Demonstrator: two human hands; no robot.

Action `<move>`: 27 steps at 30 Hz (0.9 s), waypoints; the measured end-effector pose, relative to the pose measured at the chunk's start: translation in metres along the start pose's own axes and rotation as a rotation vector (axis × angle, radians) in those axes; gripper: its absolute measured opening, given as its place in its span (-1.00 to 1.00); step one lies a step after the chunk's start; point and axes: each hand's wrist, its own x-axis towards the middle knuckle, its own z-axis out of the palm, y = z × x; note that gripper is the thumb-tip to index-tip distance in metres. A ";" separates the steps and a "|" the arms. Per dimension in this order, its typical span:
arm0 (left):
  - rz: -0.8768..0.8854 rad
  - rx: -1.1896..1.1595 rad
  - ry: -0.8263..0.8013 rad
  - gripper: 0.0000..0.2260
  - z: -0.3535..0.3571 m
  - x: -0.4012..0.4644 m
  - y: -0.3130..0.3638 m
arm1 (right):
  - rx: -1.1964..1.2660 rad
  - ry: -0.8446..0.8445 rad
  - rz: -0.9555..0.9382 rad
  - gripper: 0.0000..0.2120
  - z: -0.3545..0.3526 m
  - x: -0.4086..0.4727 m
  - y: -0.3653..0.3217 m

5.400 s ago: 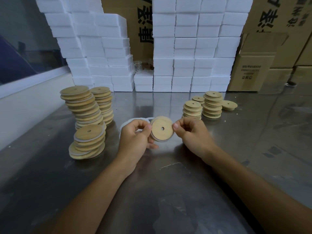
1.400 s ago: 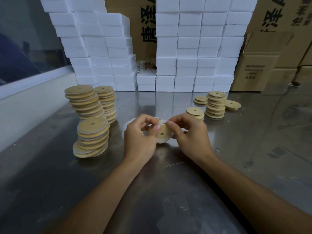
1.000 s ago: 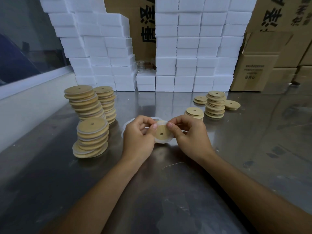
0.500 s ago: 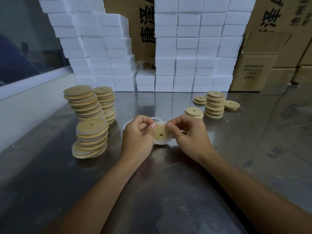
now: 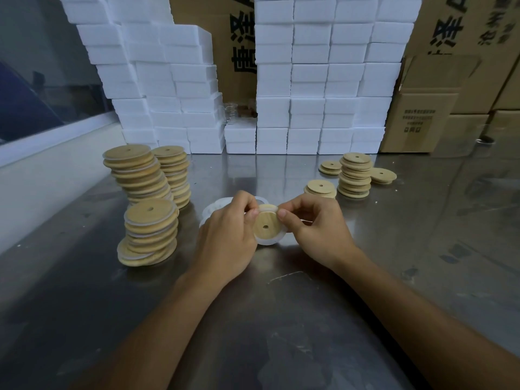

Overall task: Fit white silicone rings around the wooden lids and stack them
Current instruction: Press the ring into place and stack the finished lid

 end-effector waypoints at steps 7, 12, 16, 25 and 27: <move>-0.060 -0.134 0.058 -0.83 -0.002 0.001 0.000 | 0.012 -0.007 0.013 -0.89 0.001 0.000 0.001; -0.164 -0.153 0.116 -0.81 -0.002 0.003 -0.003 | 0.032 -0.035 0.065 -0.94 0.001 0.000 0.004; -0.256 -0.188 0.114 -0.85 -0.001 0.002 -0.005 | 0.027 -0.067 0.077 -0.90 0.001 0.000 0.005; -0.226 -0.092 0.019 -0.79 0.000 0.000 -0.006 | 0.023 0.014 0.038 -0.96 0.001 0.001 0.006; -0.215 -0.042 -0.039 -0.74 0.003 -0.002 -0.005 | 0.005 0.017 0.038 -0.97 0.001 0.001 0.005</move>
